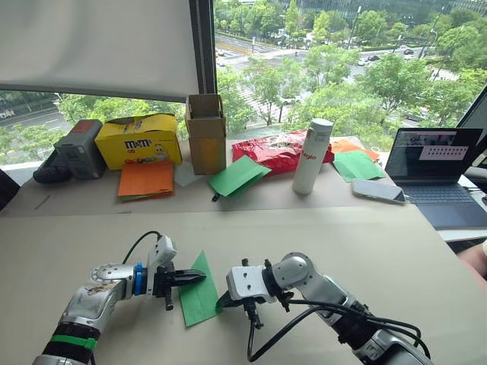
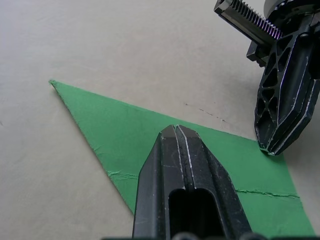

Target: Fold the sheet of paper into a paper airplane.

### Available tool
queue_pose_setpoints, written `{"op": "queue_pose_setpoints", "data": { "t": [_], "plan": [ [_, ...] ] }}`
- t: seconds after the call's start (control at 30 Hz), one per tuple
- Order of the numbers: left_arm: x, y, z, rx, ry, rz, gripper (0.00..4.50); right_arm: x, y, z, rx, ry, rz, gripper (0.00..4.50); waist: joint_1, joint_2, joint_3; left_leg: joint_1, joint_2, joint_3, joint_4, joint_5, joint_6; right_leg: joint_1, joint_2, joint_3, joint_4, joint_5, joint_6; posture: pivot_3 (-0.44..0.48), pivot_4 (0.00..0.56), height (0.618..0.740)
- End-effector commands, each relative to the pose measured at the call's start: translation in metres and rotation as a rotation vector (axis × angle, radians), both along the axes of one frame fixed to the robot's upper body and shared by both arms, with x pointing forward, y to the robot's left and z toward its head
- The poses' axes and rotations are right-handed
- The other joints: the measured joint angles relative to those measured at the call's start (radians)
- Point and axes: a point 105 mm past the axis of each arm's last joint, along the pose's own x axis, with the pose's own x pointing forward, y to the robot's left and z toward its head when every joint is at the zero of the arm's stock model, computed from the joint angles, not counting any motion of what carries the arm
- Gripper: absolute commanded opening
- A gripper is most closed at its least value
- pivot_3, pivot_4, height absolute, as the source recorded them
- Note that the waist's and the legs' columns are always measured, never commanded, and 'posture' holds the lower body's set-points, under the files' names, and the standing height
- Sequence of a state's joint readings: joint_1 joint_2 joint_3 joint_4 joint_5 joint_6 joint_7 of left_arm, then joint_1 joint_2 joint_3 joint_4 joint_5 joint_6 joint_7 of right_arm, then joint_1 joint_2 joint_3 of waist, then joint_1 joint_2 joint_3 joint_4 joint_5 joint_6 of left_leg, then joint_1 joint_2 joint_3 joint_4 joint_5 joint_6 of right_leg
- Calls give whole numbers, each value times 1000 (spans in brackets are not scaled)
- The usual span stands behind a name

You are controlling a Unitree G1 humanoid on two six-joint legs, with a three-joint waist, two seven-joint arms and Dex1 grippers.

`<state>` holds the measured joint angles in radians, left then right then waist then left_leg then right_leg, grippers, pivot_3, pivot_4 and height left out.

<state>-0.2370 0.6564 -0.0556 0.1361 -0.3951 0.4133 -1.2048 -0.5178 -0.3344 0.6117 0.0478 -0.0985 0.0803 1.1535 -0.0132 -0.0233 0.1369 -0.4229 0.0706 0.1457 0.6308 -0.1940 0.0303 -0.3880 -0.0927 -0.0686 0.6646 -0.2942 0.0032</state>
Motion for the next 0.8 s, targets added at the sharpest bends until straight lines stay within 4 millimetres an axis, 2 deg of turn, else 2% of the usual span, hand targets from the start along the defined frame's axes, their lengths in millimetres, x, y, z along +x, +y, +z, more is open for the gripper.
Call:
{"op": "queue_pose_setpoints", "data": {
  "t": [0.03,0.13,0.3,0.37,0.53,0.67,0.8],
  "plan": [
    [-2,0,-1,8,-3,3,0,-11,-2,-15,-56,33,46,39,0,0,0,0,0,0,0,0,0,0,0,0,0,0,0,0,150,739],
    [-1,2,0,7,-9,13,0,-12,-4,-11,-40,26,51,39,0,0,0,0,1,0,0,0,0,0,0,0,0,0,0,0,150,739],
    [2,5,5,-14,-16,45,0,8,7,28,131,-26,-30,39,0,0,0,0,1,0,0,0,0,0,0,0,1,0,0,0,150,739],
    [3,7,7,-19,-20,59,0,9,12,34,152,-14,-35,39,0,0,0,0,1,0,0,1,-1,-1,1,0,1,0,0,0,150,739],
    [8,16,17,-45,-68,140,0,6,21,15,97,50,-36,39,-2,0,0,-1,2,0,0,1,-1,-1,1,0,1,0,0,0,150,739],
    [26,22,25,-33,-142,198,0,8,21,-3,20,57,-49,39,0,0,0,-1,2,0,0,2,-4,-1,1,0,1,0,0,0,150,739],
    [44,15,31,-35,-194,193,0,16,22,3,11,37,-70,39,2,-1,0,-1,1,-1,0,2,-3,-1,1,-2,1,0,-1,0,150,739]
  ]
}}
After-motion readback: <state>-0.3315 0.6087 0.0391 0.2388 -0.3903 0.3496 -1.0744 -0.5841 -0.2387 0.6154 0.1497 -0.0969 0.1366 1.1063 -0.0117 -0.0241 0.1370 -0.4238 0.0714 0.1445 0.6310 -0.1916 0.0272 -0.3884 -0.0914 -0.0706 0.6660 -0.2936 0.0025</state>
